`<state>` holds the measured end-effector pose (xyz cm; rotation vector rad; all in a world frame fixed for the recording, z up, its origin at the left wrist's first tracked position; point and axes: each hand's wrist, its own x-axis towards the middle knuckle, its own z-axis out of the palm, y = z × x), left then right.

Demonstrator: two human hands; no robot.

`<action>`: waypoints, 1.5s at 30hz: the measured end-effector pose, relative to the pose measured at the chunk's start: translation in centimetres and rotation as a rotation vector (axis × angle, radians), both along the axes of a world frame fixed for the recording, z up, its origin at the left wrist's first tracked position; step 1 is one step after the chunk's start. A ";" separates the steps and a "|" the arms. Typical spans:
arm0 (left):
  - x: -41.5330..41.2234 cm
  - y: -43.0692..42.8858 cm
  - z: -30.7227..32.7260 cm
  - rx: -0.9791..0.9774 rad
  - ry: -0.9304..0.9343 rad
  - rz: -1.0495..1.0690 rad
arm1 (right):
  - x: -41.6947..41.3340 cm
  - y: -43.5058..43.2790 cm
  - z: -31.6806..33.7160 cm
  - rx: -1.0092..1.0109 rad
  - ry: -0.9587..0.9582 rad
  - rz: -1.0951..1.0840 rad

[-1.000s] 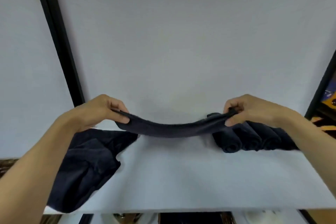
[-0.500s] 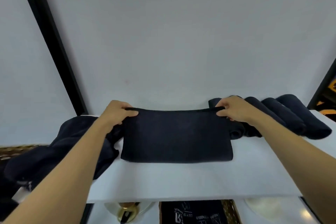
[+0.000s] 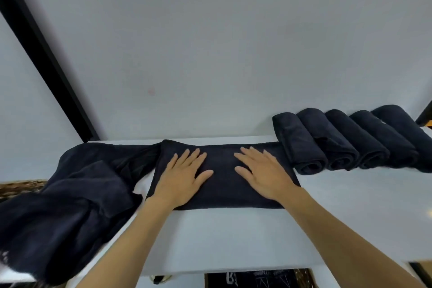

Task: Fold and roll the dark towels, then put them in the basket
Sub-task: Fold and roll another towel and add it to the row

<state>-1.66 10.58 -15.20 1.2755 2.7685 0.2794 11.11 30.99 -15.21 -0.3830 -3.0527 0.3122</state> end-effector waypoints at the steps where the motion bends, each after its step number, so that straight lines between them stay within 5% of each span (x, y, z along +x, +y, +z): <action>1: -0.4 -0.3 0.1 -0.018 0.002 0.041 | -0.2 0.8 0.0 0.015 -0.025 -0.030; 3: -0.2 -0.8 0.5 -0.010 0.032 0.057 | -0.6 2.4 0.2 0.028 -0.092 -0.080; 8: 3.9 -3.6 -0.5 0.021 -0.005 -0.276 | -2.1 4.1 1.4 -0.027 -0.149 -0.171; 12: 0.2 -5.3 0.5 0.048 0.196 -0.204 | -0.7 2.4 4.3 0.023 -0.180 -0.235; 17: -0.4 -3.5 1.4 0.230 -0.080 0.242 | 6.3 -2.4 6.7 -0.668 -0.442 -0.190; 19: 1.4 -2.0 0.6 0.275 -0.164 0.186 | 8.7 -4.2 6.2 -0.799 -0.342 -0.223; 22: 1.5 -0.2 -0.2 0.251 -0.175 0.078 | 9.9 -4.9 4.5 -0.809 0.045 -0.381; 25: -0.5 1.0 -0.1 0.257 -0.174 0.061 | 10.9 -5.8 3.7 -0.764 0.192 -0.356; 29: -2.0 2.8 0.5 0.038 -0.033 0.081 | 12.7 -7.5 3.7 -0.756 0.135 -0.267; 35: 6.3 -2.8 0.7 0.145 -0.061 -0.199 | 14.7 -7.6 5.2 -1.143 -0.056 -0.241; 39: 10.3 -8.6 0.1 0.172 -0.128 -0.273 | 15.6 -7.8 4.2 -1.301 -0.018 -0.224; 42: 11.9 -11.4 -1.3 0.157 0.095 -0.368 | 16.4 -7.6 4.1 -1.454 -0.049 -0.177; 45: 12.0 -12.4 -2.6 0.315 0.272 -0.392 | 16.6 -8.1 4.1 -1.281 -0.036 -0.141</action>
